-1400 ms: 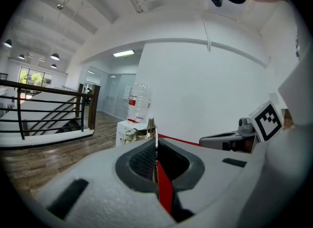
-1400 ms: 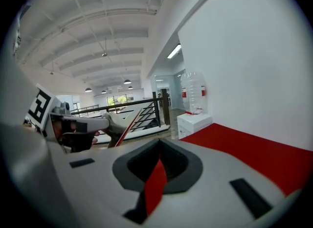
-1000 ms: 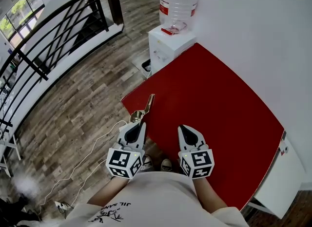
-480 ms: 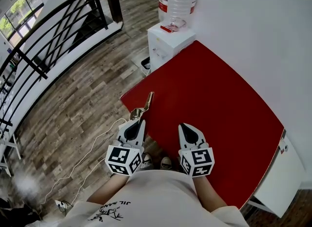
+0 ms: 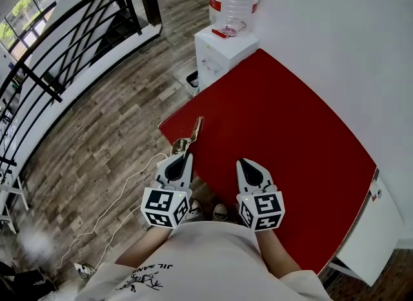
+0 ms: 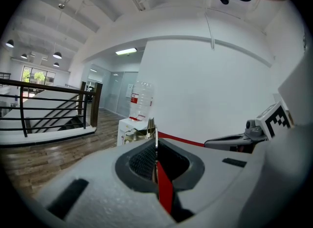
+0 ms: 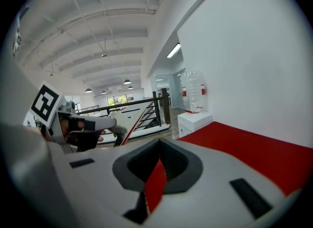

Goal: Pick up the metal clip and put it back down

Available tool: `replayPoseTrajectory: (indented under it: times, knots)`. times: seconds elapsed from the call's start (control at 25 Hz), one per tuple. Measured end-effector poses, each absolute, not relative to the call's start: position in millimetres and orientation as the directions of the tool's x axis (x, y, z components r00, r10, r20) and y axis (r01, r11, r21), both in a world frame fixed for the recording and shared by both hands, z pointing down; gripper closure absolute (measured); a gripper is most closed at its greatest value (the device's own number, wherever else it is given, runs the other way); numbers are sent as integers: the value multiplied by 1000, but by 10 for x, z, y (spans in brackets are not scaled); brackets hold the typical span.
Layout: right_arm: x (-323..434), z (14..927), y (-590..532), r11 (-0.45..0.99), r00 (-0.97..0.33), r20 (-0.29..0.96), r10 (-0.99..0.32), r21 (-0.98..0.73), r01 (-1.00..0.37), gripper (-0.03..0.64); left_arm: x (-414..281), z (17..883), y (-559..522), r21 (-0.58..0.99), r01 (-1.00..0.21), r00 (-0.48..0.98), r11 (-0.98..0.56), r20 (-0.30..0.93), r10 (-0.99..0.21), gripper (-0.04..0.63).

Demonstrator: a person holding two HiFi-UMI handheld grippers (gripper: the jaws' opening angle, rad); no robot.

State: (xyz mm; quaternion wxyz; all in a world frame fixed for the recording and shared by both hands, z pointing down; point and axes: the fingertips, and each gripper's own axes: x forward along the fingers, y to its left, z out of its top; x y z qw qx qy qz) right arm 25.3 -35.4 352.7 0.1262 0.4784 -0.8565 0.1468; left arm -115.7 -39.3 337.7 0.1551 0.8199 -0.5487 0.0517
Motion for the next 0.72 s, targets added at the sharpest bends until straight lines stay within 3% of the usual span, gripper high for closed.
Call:
replayPoseTrajectory:
  times: [0.36,0.72]
  knots:
    - [279,3529,-378,476,-487,358,-797,-124,-871,611,-1093,3399,-457,209,-899,432,-386,261,-864,589]
    - [752,3553,-240,350,-371,372,-851,-127,-928,611,-625,3486,-539,236,-839,542,-490,275,-794,589]
